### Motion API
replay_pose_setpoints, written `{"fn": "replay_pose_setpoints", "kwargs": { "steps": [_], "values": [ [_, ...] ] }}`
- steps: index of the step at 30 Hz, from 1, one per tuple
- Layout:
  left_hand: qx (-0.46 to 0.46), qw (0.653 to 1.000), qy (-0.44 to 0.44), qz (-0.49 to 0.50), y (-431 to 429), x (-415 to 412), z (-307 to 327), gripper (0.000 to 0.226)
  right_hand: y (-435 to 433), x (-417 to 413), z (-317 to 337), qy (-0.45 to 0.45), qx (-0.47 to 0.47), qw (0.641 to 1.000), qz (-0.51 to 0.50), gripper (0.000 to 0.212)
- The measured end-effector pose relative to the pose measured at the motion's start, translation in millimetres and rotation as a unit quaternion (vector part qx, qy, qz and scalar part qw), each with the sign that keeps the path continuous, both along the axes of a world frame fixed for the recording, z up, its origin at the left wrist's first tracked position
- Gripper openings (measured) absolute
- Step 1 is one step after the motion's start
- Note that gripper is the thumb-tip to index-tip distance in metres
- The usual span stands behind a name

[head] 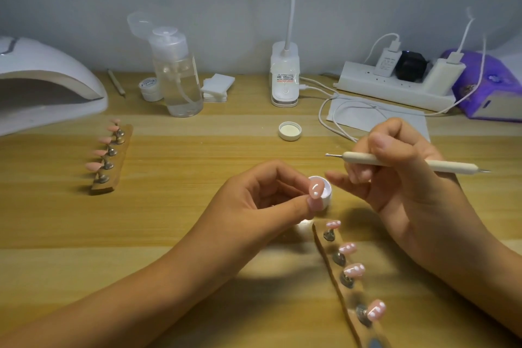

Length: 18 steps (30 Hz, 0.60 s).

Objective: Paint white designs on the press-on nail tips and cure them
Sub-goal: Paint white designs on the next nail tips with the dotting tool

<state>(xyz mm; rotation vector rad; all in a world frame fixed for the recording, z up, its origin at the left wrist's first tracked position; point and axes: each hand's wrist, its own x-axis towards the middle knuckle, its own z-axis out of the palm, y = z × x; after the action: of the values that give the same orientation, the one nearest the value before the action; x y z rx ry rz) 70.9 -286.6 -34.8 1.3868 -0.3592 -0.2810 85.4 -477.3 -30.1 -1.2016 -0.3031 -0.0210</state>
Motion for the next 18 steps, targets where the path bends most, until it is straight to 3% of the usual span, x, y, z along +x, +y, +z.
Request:
{"fn": "replay_pose_setpoints", "kwargs": {
  "steps": [6,18],
  "values": [
    [0.018,1.000,0.007,-0.011,-0.5,-1.3,-0.7,0.007,-0.2,-1.7,2.5,-0.010,0.009,0.999,0.051,0.016],
    [0.022,1.000,0.003,-0.015,-0.3,-1.1,1.5,0.005,5.3,-5.7,6.9,0.024,0.009,0.999,0.026,0.022]
  ]
}}
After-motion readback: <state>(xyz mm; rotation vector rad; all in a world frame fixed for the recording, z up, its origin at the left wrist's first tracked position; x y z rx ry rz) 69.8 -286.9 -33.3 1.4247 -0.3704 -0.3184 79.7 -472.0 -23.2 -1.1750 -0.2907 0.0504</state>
